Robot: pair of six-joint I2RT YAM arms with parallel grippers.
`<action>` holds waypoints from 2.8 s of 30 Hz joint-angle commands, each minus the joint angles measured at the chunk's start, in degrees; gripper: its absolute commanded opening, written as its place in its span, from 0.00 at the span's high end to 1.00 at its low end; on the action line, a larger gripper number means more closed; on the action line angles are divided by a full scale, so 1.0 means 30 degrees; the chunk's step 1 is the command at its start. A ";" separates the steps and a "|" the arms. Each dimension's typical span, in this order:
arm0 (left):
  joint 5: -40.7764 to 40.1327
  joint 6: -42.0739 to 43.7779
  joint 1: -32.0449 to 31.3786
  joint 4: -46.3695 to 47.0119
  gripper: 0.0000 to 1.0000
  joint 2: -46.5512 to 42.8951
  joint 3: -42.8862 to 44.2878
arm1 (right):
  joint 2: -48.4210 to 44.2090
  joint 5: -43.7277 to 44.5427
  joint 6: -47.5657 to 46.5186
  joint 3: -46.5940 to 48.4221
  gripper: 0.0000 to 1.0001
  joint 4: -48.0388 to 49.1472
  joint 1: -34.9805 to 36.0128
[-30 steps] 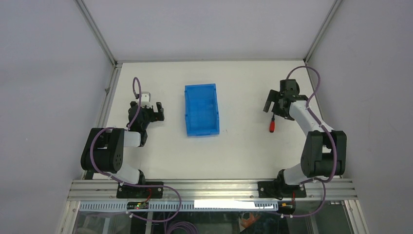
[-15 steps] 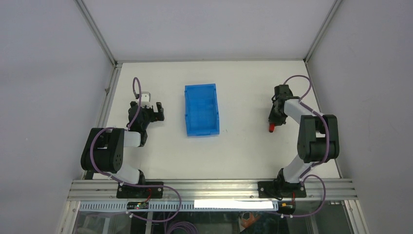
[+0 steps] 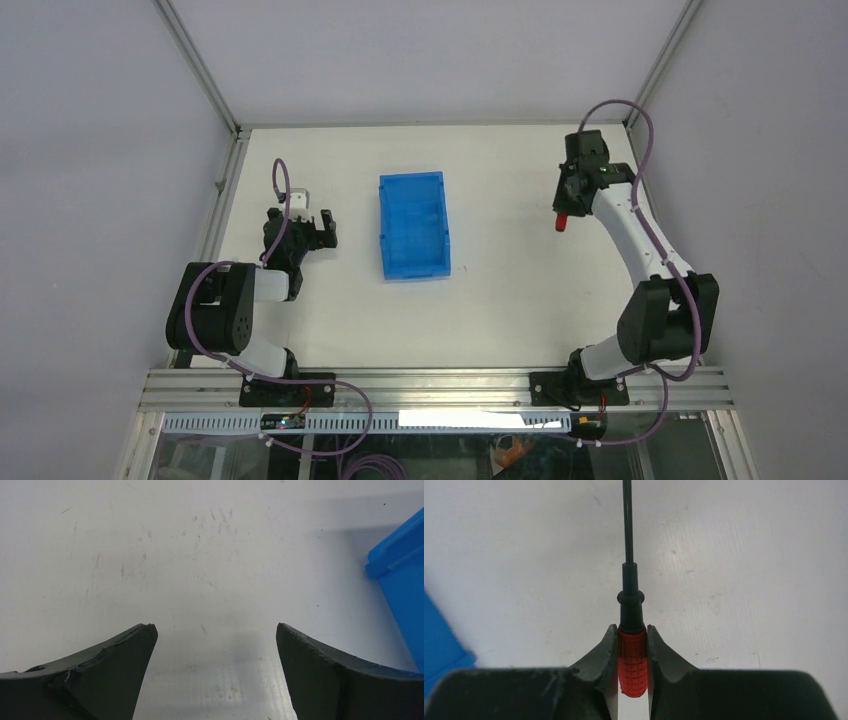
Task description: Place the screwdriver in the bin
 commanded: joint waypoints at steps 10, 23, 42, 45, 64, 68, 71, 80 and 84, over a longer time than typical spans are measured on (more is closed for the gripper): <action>0.0049 -0.0347 -0.0129 0.0522 0.01 -0.0479 0.0042 | 0.0772 0.2030 0.0008 0.9178 0.96 -0.3360 1.0631; 0.0041 -0.0333 -0.0151 0.0508 0.01 -0.0482 0.0047 | 0.5774 0.2918 0.2130 1.1125 0.94 0.0149 1.5572; 0.0046 -0.0333 -0.0125 0.0544 0.01 -0.0489 0.0055 | 1.1484 0.2899 0.4439 0.9116 0.82 0.2513 1.5825; 0.0032 -0.0332 -0.0130 0.0533 0.01 -0.0479 0.0049 | 1.1924 0.3004 0.4433 0.9326 0.76 0.2467 1.5813; 0.0033 -0.0333 -0.0149 0.0512 0.01 -0.0479 0.0053 | 0.5708 0.6978 0.0401 1.1529 0.20 0.0788 1.5656; 0.0048 -0.0333 -0.0142 0.0533 0.01 -0.0495 0.0045 | 0.3468 0.7096 -0.0389 1.0075 0.01 -0.0013 1.4204; 0.0031 -0.0333 -0.0153 0.0523 0.01 -0.0488 0.0046 | 0.1558 0.7086 -0.0623 0.8505 0.01 -0.0819 1.2028; 0.0054 -0.0331 -0.0135 0.0507 0.01 -0.0494 0.0053 | -0.2972 0.2496 -0.1341 0.3929 0.01 -0.0777 0.1668; 0.0057 -0.0313 -0.0152 0.0508 0.01 -0.0491 0.0052 | -0.4007 0.2060 -0.1022 0.3217 0.01 -0.0780 -0.0809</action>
